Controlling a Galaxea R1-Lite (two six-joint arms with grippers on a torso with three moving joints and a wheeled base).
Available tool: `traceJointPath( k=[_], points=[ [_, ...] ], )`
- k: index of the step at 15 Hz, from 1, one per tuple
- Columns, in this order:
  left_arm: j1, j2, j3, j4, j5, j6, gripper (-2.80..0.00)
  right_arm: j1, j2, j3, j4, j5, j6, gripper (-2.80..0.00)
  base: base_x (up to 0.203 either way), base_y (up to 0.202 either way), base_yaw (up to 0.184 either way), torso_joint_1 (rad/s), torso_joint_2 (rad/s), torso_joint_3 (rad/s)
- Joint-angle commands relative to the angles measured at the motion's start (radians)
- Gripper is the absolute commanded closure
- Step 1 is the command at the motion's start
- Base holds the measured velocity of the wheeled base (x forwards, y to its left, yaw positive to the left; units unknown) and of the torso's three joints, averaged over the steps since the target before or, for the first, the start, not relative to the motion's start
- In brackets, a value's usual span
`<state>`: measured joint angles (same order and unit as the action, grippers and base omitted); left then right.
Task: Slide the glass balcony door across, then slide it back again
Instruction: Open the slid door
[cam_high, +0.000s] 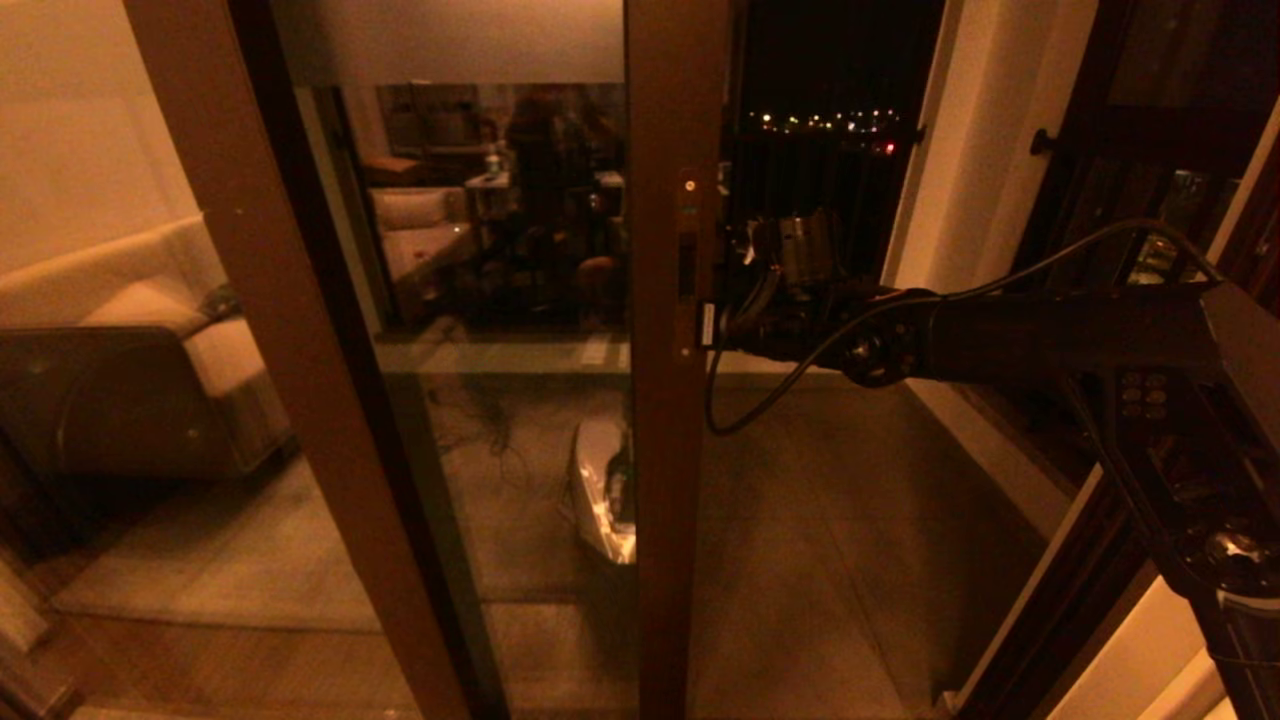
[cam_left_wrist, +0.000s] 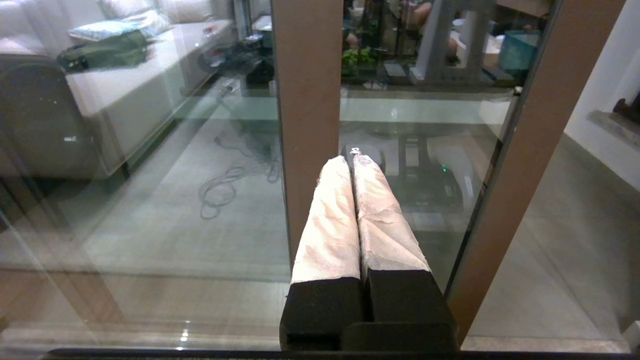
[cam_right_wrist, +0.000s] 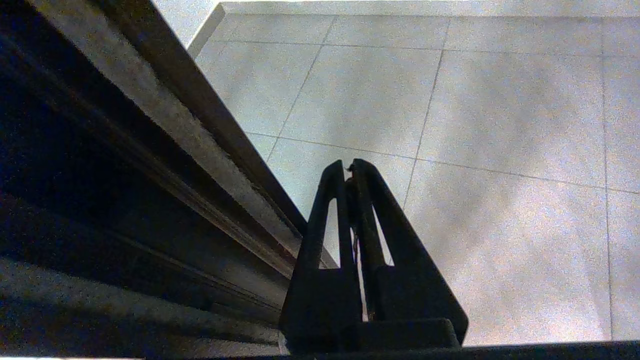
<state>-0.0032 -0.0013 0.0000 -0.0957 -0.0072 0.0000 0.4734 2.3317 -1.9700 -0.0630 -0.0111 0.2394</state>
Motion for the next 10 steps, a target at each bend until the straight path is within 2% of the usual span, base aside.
traceJointPath(
  k=[1,10],
  points=[
    [0.000,0.001,0.038,-0.001,0.000,0.000,0.00,-0.006,0.001,0.000,-0.002,0.000,0.001,0.00,0.000,0.000,0.000,0.000,0.00,0.000],
    [0.000,0.001,0.038,-0.001,0.001,0.000,0.00,0.008,0.001,0.000,-0.021,0.026,0.000,0.00,0.000,0.000,0.000,0.000,0.00,0.000]
  ],
)
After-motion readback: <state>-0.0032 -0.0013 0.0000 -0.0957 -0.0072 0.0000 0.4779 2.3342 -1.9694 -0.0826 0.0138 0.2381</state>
